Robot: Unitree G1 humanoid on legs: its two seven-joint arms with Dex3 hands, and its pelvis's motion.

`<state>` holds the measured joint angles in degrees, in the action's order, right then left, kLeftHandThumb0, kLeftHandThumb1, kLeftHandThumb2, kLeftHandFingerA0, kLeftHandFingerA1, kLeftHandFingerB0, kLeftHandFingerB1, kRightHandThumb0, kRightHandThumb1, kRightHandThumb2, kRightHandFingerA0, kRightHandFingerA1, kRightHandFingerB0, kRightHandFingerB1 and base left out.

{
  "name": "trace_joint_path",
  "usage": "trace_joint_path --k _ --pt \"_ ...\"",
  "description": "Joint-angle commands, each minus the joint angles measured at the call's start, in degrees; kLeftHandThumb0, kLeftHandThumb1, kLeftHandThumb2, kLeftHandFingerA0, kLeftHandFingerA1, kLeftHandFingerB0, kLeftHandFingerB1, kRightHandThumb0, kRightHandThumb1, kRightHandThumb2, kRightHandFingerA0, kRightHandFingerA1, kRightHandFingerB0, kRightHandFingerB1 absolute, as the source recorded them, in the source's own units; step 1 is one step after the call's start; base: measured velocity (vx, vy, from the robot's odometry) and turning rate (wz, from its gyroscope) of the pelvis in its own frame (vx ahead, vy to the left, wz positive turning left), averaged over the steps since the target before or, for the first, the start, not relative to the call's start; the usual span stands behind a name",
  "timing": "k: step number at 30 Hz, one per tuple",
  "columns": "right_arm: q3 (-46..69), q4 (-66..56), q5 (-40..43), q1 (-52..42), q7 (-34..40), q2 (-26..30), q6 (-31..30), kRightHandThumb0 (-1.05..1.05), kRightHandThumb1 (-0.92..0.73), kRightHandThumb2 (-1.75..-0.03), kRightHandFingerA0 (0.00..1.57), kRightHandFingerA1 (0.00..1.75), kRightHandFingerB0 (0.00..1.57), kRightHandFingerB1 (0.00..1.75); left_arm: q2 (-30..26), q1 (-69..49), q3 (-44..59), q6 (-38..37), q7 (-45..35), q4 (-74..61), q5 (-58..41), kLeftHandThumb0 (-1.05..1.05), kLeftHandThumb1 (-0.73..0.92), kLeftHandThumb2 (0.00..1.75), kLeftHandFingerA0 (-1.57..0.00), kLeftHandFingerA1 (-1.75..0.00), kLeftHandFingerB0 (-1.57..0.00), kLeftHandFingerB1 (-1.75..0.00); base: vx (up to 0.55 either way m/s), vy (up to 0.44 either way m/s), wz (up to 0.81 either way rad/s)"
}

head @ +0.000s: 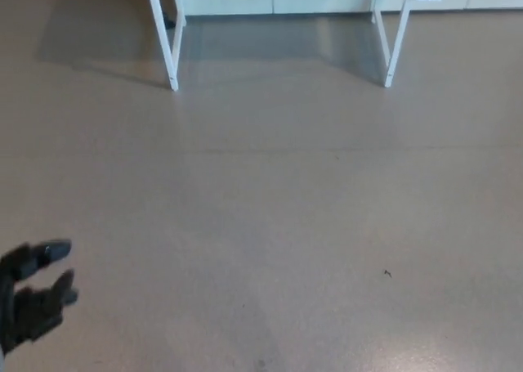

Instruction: The robot walks towards a desk on which an air pump is kept in the middle. It lifts it up and holds it with its left hand and uses its right hand to compress it by pushing its handle inwards.

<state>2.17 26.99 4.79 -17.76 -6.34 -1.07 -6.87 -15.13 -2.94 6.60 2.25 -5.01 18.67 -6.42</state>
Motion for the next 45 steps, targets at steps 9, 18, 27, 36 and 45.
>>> trace_joint_path --k 9,18,27,36,45 --pt "3.19 -30.91 3.78 7.22 -10.19 13.06 0.14 -0.83 -0.90 -0.67 0.05 0.29 0.00 0.12 -3.97 -15.67 7.85 -3.13 -12.21 -17.69 -9.87 -0.75 0.77 1.05 0.00 -0.20 0.00 -0.17 0.09 0.231 -0.20" --pt "0.33 -24.74 -0.70 12.42 -5.87 12.33 0.90 -0.84 -0.85 -1.15 0.00 0.26 0.00 0.19 -4.76 -12.15 4.51 -2.62 -11.70 -14.88 -4.63 -0.71 0.76 1.05 0.00 -0.20 0.00 -0.19 0.12 0.086 0.07" --pt "0.14 -17.36 -2.78 10.97 -5.02 12.17 8.25 -0.78 -0.84 -1.12 0.01 0.31 0.00 0.22 -2.69 -14.08 4.35 -7.85 -13.11 -10.32 -4.01 -0.65 0.90 0.71 -0.02 -0.19 -0.02 -0.17 0.14 -0.191 0.03" --pt "0.90 -19.14 -3.28 1.36 -5.48 13.30 10.57 -0.80 -0.85 -1.13 0.01 0.31 0.00 0.21 -1.73 -20.45 2.91 -12.68 -12.89 -7.83 -1.20 -0.73 0.72 1.06 0.00 -0.27 -0.04 -0.23 0.20 0.028 -0.10" --pt "1.11 -19.32 -3.06 -1.01 -5.55 13.31 10.40 -0.78 -0.81 -1.09 0.03 0.36 0.02 0.21 -2.33 -22.00 2.66 -13.55 -13.41 -5.92 -0.32 -0.75 0.73 1.04 -0.01 -0.25 -0.01 -0.21 0.31 0.224 -0.11"
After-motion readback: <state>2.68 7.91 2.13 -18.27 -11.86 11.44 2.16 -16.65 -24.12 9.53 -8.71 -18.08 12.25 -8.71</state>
